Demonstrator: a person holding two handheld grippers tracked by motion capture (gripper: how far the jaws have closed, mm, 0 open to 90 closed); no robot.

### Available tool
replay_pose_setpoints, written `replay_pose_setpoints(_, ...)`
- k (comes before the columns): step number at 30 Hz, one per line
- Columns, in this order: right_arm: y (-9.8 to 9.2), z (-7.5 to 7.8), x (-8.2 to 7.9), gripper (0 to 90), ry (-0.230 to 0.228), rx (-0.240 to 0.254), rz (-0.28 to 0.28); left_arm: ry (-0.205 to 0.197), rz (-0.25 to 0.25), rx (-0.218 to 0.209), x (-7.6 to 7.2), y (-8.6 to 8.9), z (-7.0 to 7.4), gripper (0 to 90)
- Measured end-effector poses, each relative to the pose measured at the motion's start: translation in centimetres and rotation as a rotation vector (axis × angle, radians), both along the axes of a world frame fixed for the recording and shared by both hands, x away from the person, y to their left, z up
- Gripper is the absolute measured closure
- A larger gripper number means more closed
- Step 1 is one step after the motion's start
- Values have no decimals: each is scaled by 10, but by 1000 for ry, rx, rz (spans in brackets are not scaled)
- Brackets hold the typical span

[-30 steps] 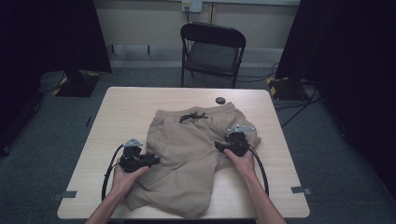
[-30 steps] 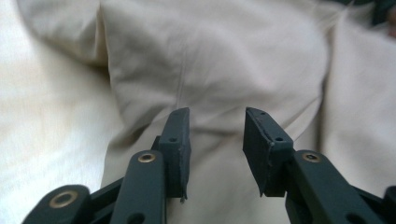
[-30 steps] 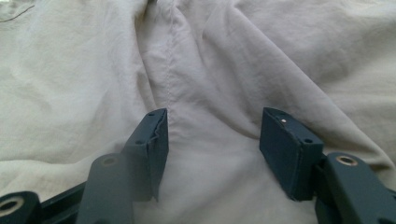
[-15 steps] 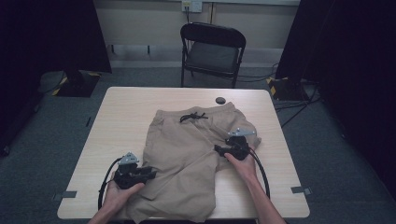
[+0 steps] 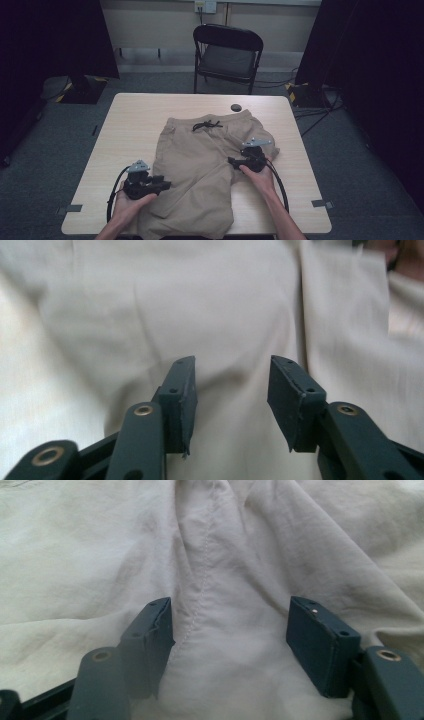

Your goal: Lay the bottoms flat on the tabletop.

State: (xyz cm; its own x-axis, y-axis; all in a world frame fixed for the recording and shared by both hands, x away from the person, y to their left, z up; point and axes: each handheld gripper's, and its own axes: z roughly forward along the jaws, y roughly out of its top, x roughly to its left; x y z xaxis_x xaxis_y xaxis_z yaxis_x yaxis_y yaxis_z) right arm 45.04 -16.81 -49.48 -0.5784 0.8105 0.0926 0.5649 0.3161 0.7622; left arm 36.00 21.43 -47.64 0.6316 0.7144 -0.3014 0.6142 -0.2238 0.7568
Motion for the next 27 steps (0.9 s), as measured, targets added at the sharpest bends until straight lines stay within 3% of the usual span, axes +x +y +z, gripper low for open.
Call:
replay_pose_setpoints(4, -1, 4, -2, 338, -6, 13, 7, -2, 33, -21, 26, -13, 0, 498)
replay_pose_setpoints(9, -5, 12, -6, 330, -29, 25, 11, 17, 68, 14, 52, -29, -11, 479)
replay_pose_setpoints(10, -6, 14, -6, 327, -34, 26, 10, 26, 72, 41, 55, -32, -16, 478)
replay_pose_setpoints(13, -12, 20, -9, 315, -48, 32, 2, -11, 90, 59, 58, -30, -21, 505)
replay_pose_setpoints(16, -17, 23, -10, 293, -52, 35, -10, -102, 82, 188, 56, -30, -21, 527)
replay_pose_setpoints(18, -22, 25, -10, 284, -62, 39, -26, -143, 81, 253, 56, -27, -21, 559)
replay_pose_setpoints(19, -24, 26, -11, 276, -61, 43, -33, -156, 97, 261, 56, -26, -22, 578)
replay_pose_setpoints(24, -39, 30, -11, 247, -84, 39, -82, -147, 110, 226, 59, -18, -23, 618)
replay_pose_setpoints(27, -52, 28, -8, 215, -77, 33, -124, -160, 100, 252, 59, -19, -23, 626)
